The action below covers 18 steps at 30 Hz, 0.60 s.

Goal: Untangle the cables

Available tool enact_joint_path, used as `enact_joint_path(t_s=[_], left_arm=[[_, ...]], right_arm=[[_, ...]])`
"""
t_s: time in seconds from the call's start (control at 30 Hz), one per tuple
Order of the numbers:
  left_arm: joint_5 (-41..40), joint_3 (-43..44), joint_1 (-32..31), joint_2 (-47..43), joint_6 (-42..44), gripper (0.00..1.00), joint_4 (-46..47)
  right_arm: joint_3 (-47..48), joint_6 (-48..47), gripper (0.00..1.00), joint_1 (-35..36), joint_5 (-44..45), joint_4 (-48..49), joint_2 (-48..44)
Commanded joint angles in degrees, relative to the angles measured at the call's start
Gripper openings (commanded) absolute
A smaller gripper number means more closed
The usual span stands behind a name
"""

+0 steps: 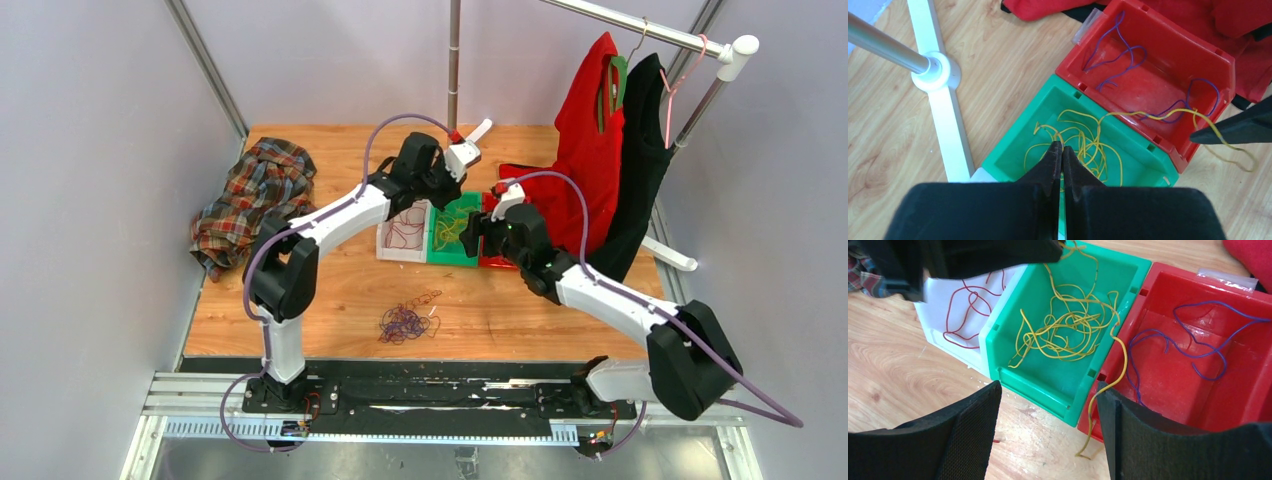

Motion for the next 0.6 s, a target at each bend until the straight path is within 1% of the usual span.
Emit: enact_joint_path(t_s=[0.0,0.1,0.2,0.27,0.43,0.57], left_arm=[[-3.67,0.43,-0.72,2.66,1.18,0.0,1.65],[-7.04,0.97,-0.66,2.9,2.41,0.0,1.09],[-6.8,-0.65,0.23,0.97,2.43,0.0,1.66],[-6.4,-1.68,0.7,-0.21,2.15,0.0,2.28],[-5.95,-1.66,1.68,-0.52,-0.85,0.0,2.28],[-6.11,-1.83,1.74,-0.31,-1.71,0.0,2.66]], right_arm=[[-0.84,0.57,0.69,-0.45,0.96,1.68,-3.38],[0.0,0.53,0.63,-0.41,-1.51,2.14,-2.38],[2.54,0.87,0.49,-0.48,-6.55,3.29,0.79],[5.4,1.25,0.44,-0.4,-9.4,3.32,3.68],[12.64,1.52,0.48,0.64,-12.26,2.32,11.2],[16.5,1.5,0.49,0.92,-11.87,-0.61,15.18]])
